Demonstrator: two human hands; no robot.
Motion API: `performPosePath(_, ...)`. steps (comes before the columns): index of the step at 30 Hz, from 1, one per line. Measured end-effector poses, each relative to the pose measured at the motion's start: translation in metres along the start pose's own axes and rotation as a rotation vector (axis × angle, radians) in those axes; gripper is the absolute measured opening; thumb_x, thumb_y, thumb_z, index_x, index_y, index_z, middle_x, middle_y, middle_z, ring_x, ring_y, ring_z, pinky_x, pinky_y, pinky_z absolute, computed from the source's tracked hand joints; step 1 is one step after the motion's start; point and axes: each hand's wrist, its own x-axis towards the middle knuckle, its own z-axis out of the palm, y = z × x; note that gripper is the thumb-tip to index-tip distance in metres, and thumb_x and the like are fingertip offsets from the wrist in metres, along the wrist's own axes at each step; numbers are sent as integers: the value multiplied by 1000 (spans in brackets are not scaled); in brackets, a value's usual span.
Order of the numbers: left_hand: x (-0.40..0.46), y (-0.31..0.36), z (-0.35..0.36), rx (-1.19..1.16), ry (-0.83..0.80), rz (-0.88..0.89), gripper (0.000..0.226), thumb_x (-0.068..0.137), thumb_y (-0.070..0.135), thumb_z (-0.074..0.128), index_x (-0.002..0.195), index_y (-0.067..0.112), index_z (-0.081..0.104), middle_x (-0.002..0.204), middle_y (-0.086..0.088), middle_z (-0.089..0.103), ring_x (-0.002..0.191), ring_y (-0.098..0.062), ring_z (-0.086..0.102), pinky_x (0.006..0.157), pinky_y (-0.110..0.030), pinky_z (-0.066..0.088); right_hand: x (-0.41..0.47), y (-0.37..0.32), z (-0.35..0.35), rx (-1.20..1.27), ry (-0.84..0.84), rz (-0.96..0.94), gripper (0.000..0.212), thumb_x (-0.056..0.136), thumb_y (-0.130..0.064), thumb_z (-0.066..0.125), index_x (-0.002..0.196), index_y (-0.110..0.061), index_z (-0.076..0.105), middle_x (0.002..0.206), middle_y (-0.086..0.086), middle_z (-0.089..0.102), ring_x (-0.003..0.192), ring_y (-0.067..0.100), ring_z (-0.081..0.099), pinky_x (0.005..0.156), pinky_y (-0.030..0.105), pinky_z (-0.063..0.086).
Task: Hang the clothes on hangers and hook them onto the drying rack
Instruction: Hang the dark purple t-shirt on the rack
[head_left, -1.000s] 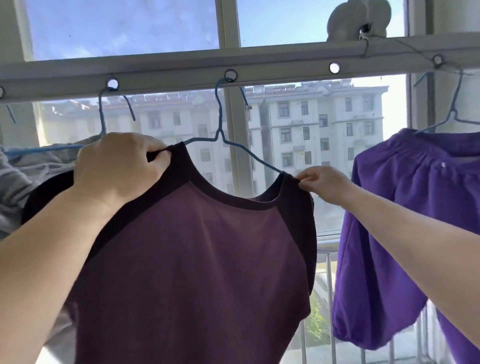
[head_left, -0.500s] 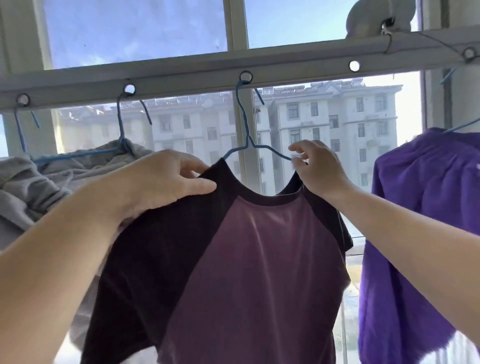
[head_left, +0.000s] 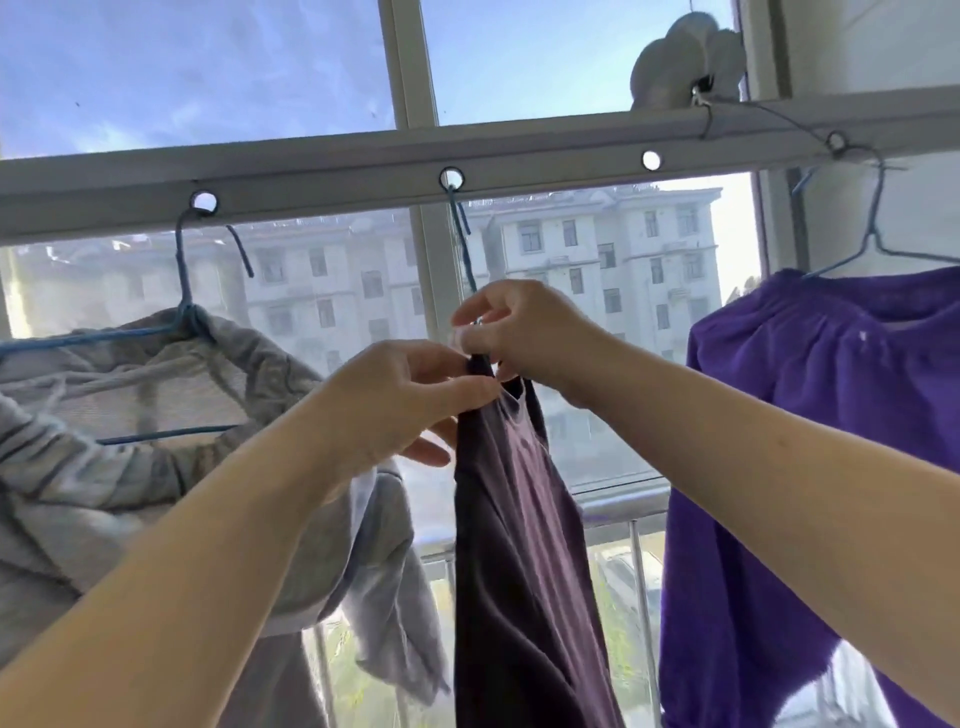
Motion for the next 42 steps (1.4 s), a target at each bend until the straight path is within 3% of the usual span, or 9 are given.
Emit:
performPosePath(2, 2, 0, 4, -9, -21, 10, 19, 80, 24, 65, 97, 17, 68, 88, -4, 74, 82, -23, 70, 74, -39, 58, 0, -1, -3, -27, -14, 24, 15, 79, -18, 65, 94, -19, 65, 87, -3, 63, 82, 21, 66, 71, 34, 58)
performPosePath(7, 0, 0, 8, 28, -58, 16, 15, 78, 24, 68, 90, 16, 66, 76, -2, 72, 63, -8, 66, 58, -19, 54, -5, -3, -4, -79, -33, 66, 24, 82, -16, 66, 106, -15, 63, 102, 4, 59, 81, 17, 60, 57, 22, 51)
performPosePath(12, -2, -8, 10, 46, -45, 29, 15, 78, 25, 70, 75, 12, 63, 63, -1, 63, 56, -11, 62, 55, -21, 54, -10, -5, 2, -213, 15, 49, 30, 81, -19, 68, 110, -18, 61, 100, -3, 54, 86, 14, 55, 74, 26, 50)
performPosePath(17, -7, -17, 15, 29, -41, 57, 26, 80, 33, 66, 81, 7, 64, 62, -1, 62, 58, -12, 61, 55, -22, 50, -14, -10, 8, -380, 108, 27, 34, 83, -18, 65, 116, -23, 60, 98, -10, 50, 85, 8, 47, 68, 19, 37)
performPosePath(22, -10, -29, 14, 36, 32, 75, 20, 87, 29, 57, 83, 10, 64, 69, -3, 63, 62, -15, 61, 57, -25, 48, -22, -22, 6, -482, 135, 34, 42, 82, -19, 66, 123, -19, 57, 118, -1, 60, 101, 16, 52, 77, 22, 34)
performPosePath(26, -12, -42, 11, 63, 145, 99, 15, 87, 27, 56, 82, 16, 65, 68, 0, 64, 64, -18, 63, 72, -37, 53, -24, -35, 2, -726, 102, 77, 42, 87, -23, 60, 125, -6, 52, 121, 10, 60, 111, 26, 54, 84, 27, 40)
performPosePath(33, -27, -55, -4, 72, 233, 73, 11, 85, 26, 60, 74, 23, 63, 70, 2, 64, 74, -20, 65, 74, -40, 55, -15, -35, -2, -990, 0, 161, 27, 91, -4, 45, 115, -3, 58, 114, 15, 60, 97, 28, 57, 73, 28, 42)
performPosePath(39, -29, -63, -17, 175, 337, 56, 8, 84, 27, 61, 82, 21, 66, 81, 5, 65, 79, -12, 62, 67, -20, 46, -9, -22, -3, -974, 41, 162, 28, 88, 0, 43, 111, -3, 59, 106, 14, 60, 85, 24, 50, 63, 28, 40)
performPosePath(42, -27, -70, -22, 272, 377, 76, 8, 84, 27, 61, 85, 19, 65, 88, 3, 65, 85, -13, 59, 66, -18, 40, -13, -18, -2, -937, 83, 131, 26, 91, -3, 44, 112, -4, 59, 111, 15, 59, 87, 23, 48, 72, 30, 38)
